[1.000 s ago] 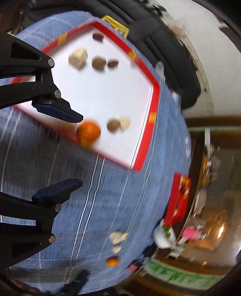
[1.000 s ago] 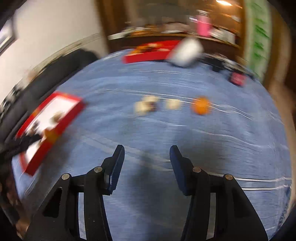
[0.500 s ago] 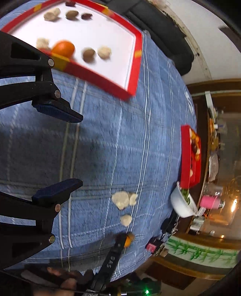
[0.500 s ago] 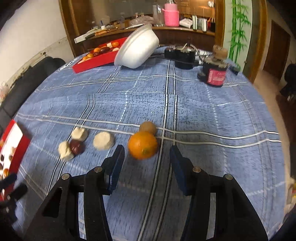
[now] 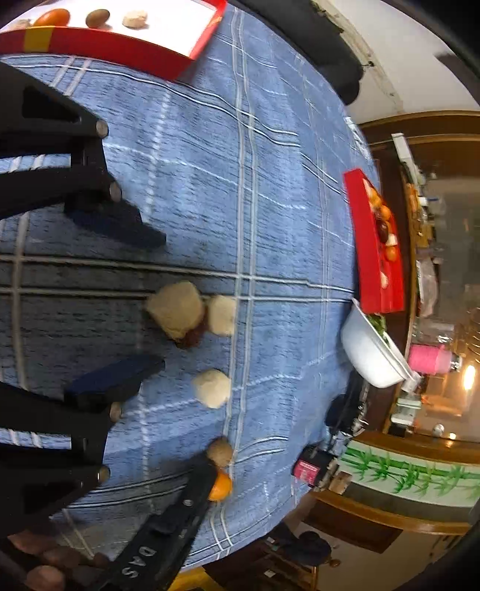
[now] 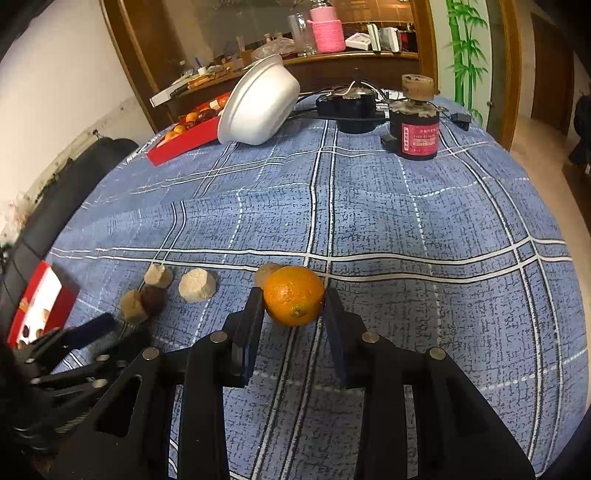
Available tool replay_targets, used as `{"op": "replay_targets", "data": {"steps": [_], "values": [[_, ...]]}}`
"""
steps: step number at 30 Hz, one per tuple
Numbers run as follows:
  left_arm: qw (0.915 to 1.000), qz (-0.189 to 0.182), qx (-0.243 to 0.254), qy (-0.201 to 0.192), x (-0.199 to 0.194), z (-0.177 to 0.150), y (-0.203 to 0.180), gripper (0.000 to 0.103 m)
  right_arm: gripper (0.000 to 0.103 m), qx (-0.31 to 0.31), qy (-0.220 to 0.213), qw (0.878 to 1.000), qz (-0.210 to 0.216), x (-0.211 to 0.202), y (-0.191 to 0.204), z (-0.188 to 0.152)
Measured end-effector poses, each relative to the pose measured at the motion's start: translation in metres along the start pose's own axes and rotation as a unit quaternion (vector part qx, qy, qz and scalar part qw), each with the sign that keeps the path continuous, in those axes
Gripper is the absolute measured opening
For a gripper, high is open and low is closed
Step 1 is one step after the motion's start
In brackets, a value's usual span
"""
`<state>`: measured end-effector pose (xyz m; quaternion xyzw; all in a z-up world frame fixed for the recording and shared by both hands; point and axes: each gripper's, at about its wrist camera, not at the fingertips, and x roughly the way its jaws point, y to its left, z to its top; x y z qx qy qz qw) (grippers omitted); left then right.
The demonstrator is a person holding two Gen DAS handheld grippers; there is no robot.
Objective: Organize fruits
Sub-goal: 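Grasp the orange with the right tool while the left tool grasps a beige chunk, then carry the orange and beige chunk with both tools over the tray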
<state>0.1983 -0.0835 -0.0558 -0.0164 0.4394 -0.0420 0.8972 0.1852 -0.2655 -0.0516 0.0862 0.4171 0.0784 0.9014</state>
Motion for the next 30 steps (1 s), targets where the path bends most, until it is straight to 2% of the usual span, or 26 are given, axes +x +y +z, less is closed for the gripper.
{"op": "replay_targets", "data": {"steps": [1, 3, 9, 19, 30], "values": [[1.0000, 0.004, 0.003, -0.004, 0.001, 0.002, -0.001, 0.039, 0.031, 0.000, 0.000, 1.000, 0.004, 0.000, 0.000, 0.000], [1.0000, 0.004, 0.006, -0.005, 0.005, 0.006, -0.001, 0.029, 0.031, 0.001, -0.001, 1.000, 0.010, -0.001, 0.000, 0.001], [0.9997, -0.020, 0.010, -0.002, -0.001, 0.003, 0.008, 0.028, 0.031, -0.001, -0.008, 1.000, 0.018, -0.005, 0.000, 0.003], [0.9993, -0.034, 0.007, -0.009, -0.048, -0.037, 0.023, 0.028, 0.031, -0.017, -0.004, 1.000, 0.014, -0.009, 0.012, -0.001], [0.9987, -0.041, -0.018, -0.025, -0.103, -0.081, 0.045, 0.027, 0.031, -0.060, -0.021, 0.998, 0.018, -0.062, 0.043, -0.034]]}}
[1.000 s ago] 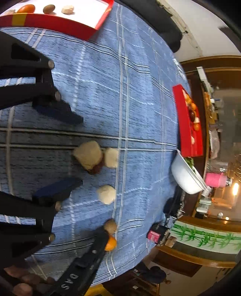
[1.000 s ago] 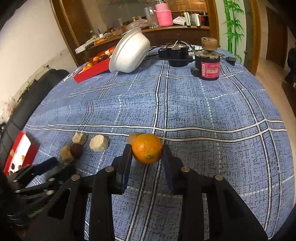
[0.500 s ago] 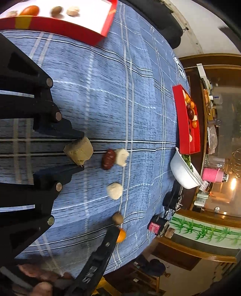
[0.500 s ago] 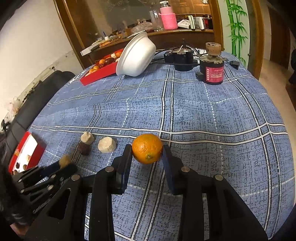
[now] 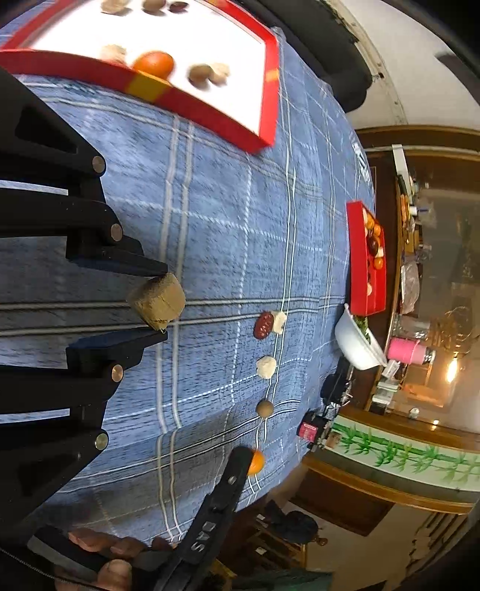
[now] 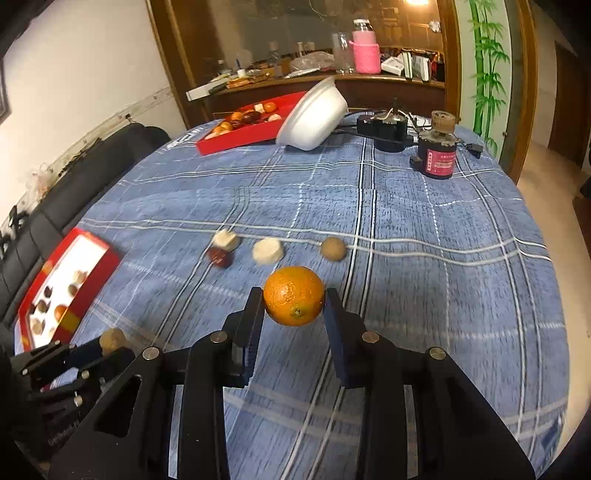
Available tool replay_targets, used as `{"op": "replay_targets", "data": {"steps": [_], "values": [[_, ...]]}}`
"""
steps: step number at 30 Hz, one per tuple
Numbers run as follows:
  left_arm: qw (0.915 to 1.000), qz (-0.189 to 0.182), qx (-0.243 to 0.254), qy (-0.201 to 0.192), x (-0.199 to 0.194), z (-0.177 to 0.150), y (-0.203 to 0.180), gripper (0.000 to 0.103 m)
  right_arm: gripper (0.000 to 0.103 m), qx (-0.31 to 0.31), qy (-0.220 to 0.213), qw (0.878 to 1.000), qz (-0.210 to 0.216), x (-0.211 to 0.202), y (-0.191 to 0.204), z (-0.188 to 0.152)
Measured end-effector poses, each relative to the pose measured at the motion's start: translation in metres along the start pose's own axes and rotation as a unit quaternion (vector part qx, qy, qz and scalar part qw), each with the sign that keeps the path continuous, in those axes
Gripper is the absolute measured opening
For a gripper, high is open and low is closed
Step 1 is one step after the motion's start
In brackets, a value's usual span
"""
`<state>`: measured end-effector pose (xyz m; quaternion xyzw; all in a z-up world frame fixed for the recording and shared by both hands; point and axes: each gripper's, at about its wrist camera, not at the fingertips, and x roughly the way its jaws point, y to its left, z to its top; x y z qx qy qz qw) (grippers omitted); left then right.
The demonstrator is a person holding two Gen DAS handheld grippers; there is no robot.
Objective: Organize fruits
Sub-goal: 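Carry the orange and beige chunk with both tools over the tray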
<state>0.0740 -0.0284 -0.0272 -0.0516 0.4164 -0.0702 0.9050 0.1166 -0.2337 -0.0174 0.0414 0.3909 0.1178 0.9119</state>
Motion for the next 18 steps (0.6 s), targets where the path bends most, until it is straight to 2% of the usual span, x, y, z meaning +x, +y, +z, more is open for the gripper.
{"op": "replay_targets", "data": {"steps": [5, 10, 18], "values": [[0.9997, -0.003, -0.016, -0.017, -0.028, -0.016, 0.019, 0.027, 0.031, 0.002, -0.006, 1.000, -0.006, -0.037, -0.002, -0.029], [0.9992, 0.003, -0.033, -0.023, -0.043, -0.027, 0.037, 0.027, 0.032, 0.002, 0.002, 1.000, -0.009, -0.056, 0.003, -0.053], [0.9962, 0.040, -0.069, -0.035, -0.066, -0.039, 0.075, 0.027, 0.032, -0.032, 0.001, 0.999, 0.033, -0.068, 0.050, -0.066]]}}
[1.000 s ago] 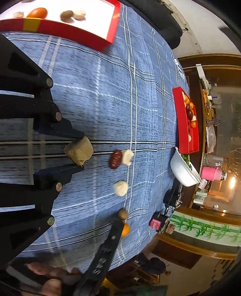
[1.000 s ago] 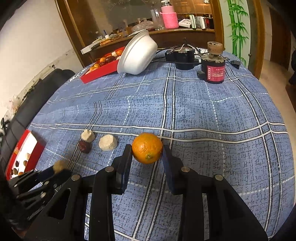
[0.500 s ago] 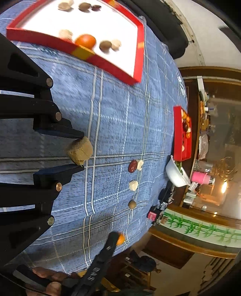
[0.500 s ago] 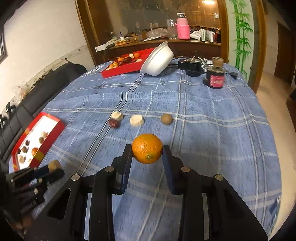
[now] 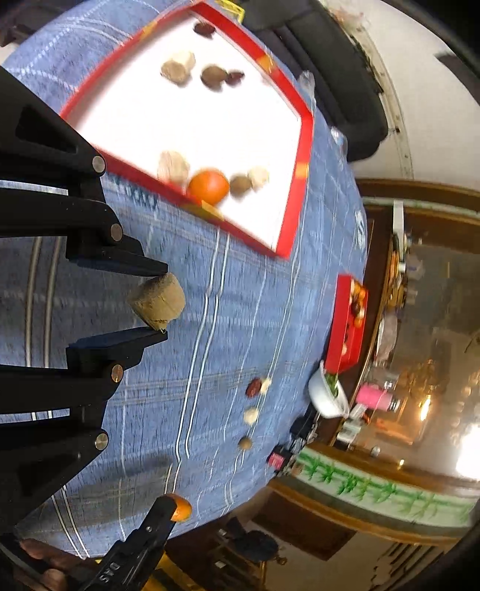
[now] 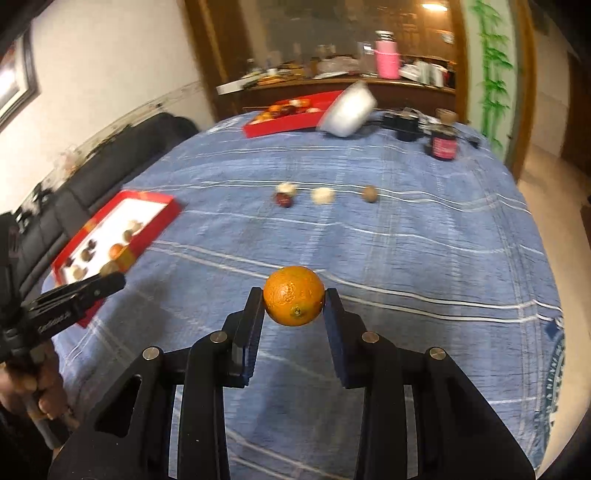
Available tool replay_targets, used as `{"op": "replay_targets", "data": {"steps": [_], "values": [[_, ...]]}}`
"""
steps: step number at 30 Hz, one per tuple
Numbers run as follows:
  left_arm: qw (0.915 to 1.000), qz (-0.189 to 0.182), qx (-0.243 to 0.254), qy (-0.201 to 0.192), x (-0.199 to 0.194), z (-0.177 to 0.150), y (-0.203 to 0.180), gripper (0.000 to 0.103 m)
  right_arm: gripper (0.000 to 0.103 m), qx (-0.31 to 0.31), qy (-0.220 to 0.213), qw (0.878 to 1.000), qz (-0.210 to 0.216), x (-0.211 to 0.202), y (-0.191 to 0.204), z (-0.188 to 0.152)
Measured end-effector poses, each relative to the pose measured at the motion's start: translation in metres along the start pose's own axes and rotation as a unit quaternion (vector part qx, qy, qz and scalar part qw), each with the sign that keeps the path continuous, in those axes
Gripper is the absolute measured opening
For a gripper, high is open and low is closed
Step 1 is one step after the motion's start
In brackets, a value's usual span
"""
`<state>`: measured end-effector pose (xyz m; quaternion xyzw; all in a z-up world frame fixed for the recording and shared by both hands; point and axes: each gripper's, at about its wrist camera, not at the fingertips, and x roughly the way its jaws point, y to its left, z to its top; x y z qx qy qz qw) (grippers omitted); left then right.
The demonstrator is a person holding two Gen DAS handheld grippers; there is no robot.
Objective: Organize fruits
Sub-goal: 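Carry the orange and beige chunk with both tools over the tray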
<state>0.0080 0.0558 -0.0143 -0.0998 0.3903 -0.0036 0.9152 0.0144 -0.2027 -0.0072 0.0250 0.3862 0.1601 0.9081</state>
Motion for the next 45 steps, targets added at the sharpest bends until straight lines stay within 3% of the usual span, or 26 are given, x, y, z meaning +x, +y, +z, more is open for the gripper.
{"op": "replay_targets", "data": {"steps": [10, 24, 34, 45], "values": [[0.9984, 0.040, -0.039, -0.008, -0.016, -0.003, 0.044, 0.027, 0.032, -0.053, 0.005, 0.997, 0.062, 0.018, 0.071, 0.005], [0.9927, 0.087, -0.081, -0.018, -0.024, 0.005, 0.092, 0.027, 0.032, -0.105, 0.010, 0.989, 0.107, 0.036, 0.141, 0.019], [0.9847, 0.130, -0.113, -0.027, -0.020, 0.022, 0.133, 0.027, 0.032, -0.130, 0.008, 0.983, 0.132, 0.061, 0.185, 0.044], [0.9738, 0.188, -0.126, -0.020, -0.001, 0.046, 0.163, 0.027, 0.032, -0.144, 0.030, 0.978, 0.150, 0.120, 0.232, 0.067]]}}
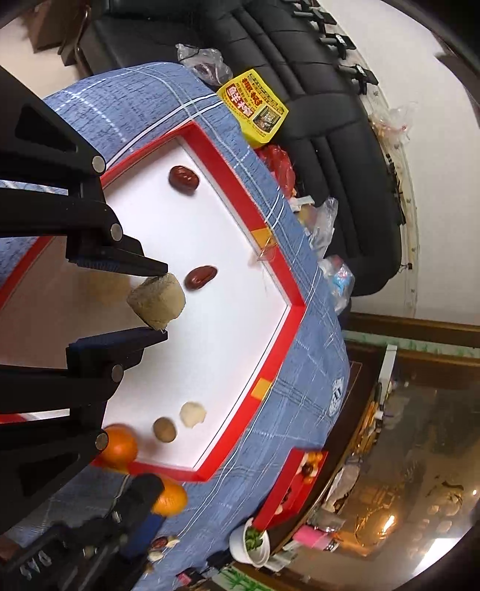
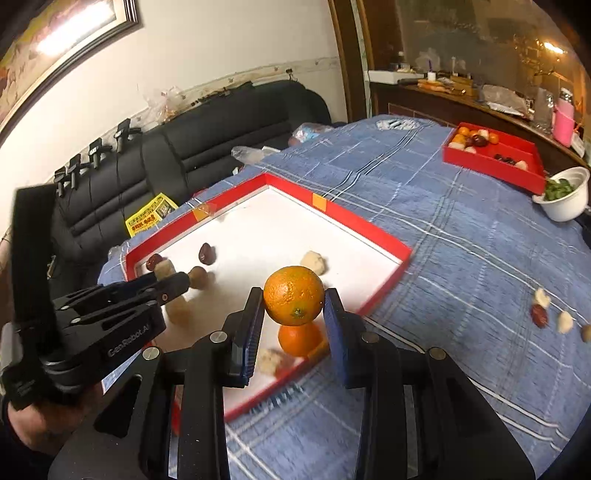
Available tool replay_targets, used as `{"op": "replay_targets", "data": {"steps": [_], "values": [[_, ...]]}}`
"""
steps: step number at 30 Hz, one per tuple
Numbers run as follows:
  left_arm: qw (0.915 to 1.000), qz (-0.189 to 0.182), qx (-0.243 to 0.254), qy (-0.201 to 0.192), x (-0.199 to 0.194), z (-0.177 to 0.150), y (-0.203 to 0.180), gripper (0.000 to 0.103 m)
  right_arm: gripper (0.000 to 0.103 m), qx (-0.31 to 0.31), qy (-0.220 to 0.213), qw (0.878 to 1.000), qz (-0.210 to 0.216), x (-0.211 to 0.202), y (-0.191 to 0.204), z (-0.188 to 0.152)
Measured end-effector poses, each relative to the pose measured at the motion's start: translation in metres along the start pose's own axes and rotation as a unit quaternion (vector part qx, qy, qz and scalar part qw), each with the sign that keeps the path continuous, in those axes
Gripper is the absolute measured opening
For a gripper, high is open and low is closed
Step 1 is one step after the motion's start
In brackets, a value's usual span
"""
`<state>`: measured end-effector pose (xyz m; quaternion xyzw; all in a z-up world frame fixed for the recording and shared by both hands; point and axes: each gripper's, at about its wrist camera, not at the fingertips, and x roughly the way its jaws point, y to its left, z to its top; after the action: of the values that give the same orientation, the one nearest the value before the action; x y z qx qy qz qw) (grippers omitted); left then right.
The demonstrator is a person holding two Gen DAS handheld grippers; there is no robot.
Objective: Organize fruits
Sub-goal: 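Carry the orange and beige chunk with both tools over the tray, then open both tools to drop the orange and chunk into the tray, then move both open tools back over the remaining items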
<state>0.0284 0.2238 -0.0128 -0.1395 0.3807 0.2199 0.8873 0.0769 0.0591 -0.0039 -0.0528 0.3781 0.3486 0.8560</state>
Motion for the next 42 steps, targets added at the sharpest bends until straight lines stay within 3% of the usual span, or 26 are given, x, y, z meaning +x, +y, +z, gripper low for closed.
{"op": "replay_targets", "data": {"steps": [10, 23, 24, 26, 28, 29, 31, 42], "values": [[0.9995, 0.027, -0.013, 0.008, 0.018, 0.014, 0.012, 0.027, 0.032, -0.011, 0.027, 0.999, 0.014, 0.041, 0.015, 0.008], [0.9978, 0.051, -0.030, 0.029, 0.041, 0.022, 0.017, 0.027, 0.032, -0.044, 0.048, 0.998, -0.005, 0.063, 0.029, 0.008], [0.9975, 0.052, -0.034, 0.032, 0.043, 0.021, 0.019, 0.028, 0.033, -0.047, 0.049, 0.998, -0.008, 0.064, 0.030, 0.007], [0.9966, 0.065, -0.036, 0.035, 0.043, 0.022, 0.021, 0.041, 0.034, -0.055, 0.053, 0.997, -0.018, 0.066, 0.032, 0.006], [0.9955, 0.072, -0.046, 0.040, 0.041, 0.023, 0.024, 0.060, 0.035, -0.059, 0.057, 0.996, -0.023, 0.065, 0.033, 0.005], [0.9950, 0.073, -0.054, 0.041, 0.039, 0.023, 0.026, 0.060, 0.037, -0.061, 0.055, 0.996, -0.024, 0.064, 0.034, 0.004], [0.9945, 0.076, -0.059, 0.041, 0.036, 0.023, 0.028, 0.061, 0.054, -0.062, 0.045, 0.997, -0.027, 0.055, 0.034, 0.005], [0.9969, 0.059, -0.052, -0.005, -0.020, 0.026, 0.008, 0.065, 0.057, -0.046, -0.025, 0.998, -0.043, -0.021, 0.010, 0.007]]}}
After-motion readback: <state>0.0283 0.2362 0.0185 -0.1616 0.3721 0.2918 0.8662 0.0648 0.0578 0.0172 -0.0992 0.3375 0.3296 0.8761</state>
